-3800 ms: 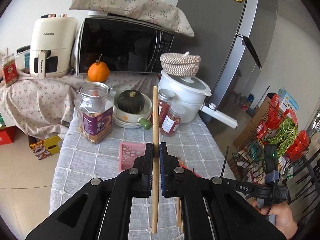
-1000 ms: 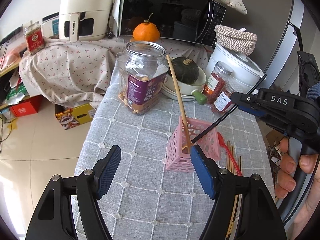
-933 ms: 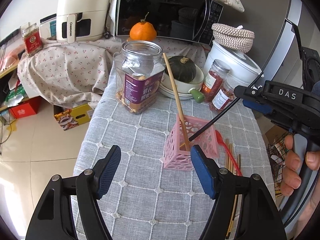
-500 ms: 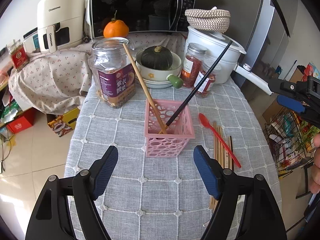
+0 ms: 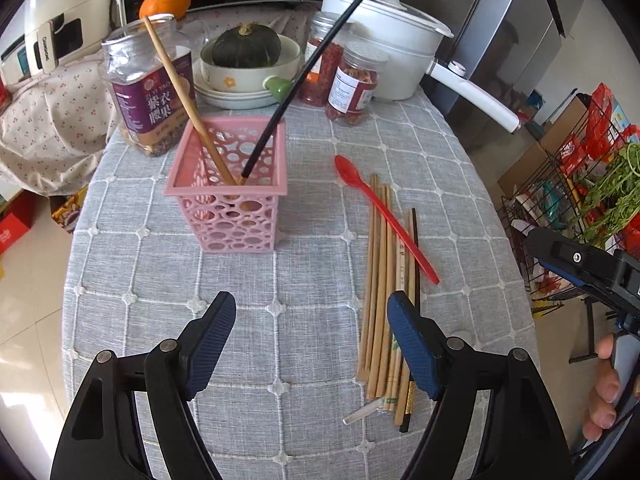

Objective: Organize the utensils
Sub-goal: 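Lower both chopsticks into the pink basket and open both tools, then grasp more wooden chopsticks from the pile with the left tool, then lift the wooden chopsticks with the left tool while the right tool grasps the red spoon, then lower the chopsticks into the pink basket and open the left tool while the right tool carries the red spoon, then lower the red spoon into the pink basket and open the right tool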

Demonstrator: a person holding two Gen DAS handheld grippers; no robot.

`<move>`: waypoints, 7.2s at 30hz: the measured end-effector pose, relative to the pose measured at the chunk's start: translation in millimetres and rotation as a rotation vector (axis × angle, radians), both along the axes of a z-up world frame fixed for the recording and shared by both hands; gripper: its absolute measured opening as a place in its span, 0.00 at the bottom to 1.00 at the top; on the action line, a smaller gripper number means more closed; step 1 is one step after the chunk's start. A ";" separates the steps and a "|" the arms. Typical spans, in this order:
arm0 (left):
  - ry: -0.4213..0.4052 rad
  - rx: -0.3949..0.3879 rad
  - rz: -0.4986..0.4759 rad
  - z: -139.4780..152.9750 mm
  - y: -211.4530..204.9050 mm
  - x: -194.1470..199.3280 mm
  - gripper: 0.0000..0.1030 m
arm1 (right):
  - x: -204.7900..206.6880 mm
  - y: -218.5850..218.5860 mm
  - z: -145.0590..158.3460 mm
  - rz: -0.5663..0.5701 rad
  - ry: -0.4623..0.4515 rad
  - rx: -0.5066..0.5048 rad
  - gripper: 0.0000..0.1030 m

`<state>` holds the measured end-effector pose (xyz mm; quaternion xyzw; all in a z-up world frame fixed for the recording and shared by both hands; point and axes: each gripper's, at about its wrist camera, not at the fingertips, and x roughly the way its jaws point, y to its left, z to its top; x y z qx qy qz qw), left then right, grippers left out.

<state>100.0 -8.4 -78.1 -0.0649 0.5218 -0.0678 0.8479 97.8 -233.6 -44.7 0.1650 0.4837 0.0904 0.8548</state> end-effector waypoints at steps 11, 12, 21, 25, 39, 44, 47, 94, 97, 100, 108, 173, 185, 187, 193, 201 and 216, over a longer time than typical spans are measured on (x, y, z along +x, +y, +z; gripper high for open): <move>0.062 -0.016 -0.109 -30.4 -59.7 39.3 0.28 | -14.7 -40.2 -18.1 -0.011 0.075 -0.022 0.72; 0.064 0.003 -0.108 -34.2 -63.5 46.4 0.26 | -15.3 -43.2 -17.8 -0.012 0.072 -0.028 0.72; 0.109 0.026 -0.091 -64.2 -82.2 105.9 0.17 | -12.4 -65.6 -30.1 -0.038 0.117 -0.009 0.73; 0.149 0.052 -0.073 -77.6 -85.4 118.6 0.17 | -10.7 -71.6 -32.0 -0.039 0.122 -0.008 0.73; 0.161 0.154 -0.126 -77.8 -97.0 119.7 0.09 | -4.4 -66.7 -32.9 -0.032 0.124 -0.021 0.73; 0.143 0.100 -0.135 -54.0 -76.0 93.3 0.09 | -3.6 -62.3 -30.1 -0.034 0.115 -0.021 0.73; 0.136 0.069 -0.139 -41.7 -61.7 72.8 0.09 | -3.0 -55.9 -30.7 -0.026 0.118 -0.022 0.73; -0.142 -0.179 0.118 29.7 133.2 -13.3 0.09 | 67.2 190.2 -116.8 0.777 -0.011 -0.411 0.32; -0.155 -0.184 0.121 32.0 131.6 -13.6 0.09 | 61.2 189.4 -114.6 0.782 -0.013 -0.415 0.07; -0.181 -0.192 0.132 37.1 132.1 -15.2 0.09 | 57.1 185.4 -105.7 0.751 -0.017 -0.395 0.05; -0.360 -0.204 0.150 64.9 130.3 -26.4 0.09 | 37.0 151.7 -56.8 0.587 -0.109 -0.255 0.04; -0.183 -0.002 0.238 22.0 143.5 9.4 0.50 | 52.2 180.5 66.1 0.132 -0.811 0.039 0.04; -0.214 0.038 0.263 24.0 150.6 9.0 0.50 | 63.4 211.7 38.8 0.067 -0.931 -0.094 0.05; -0.214 0.032 0.258 23.9 149.4 8.9 0.50 | 58.7 212.9 35.4 0.071 -0.934 -0.103 0.05; -0.208 0.038 0.251 23.1 146.2 7.9 0.51 | 49.0 207.2 32.2 0.110 -0.883 -0.100 0.15; -0.191 0.034 0.232 23.8 135.5 4.1 0.59 | 29.1 182.2 55.2 0.145 -0.797 -0.087 0.38; -0.167 0.095 0.132 27.8 80.4 -11.1 0.79 | -17.2 107.5 42.2 0.150 -0.438 -0.175 0.72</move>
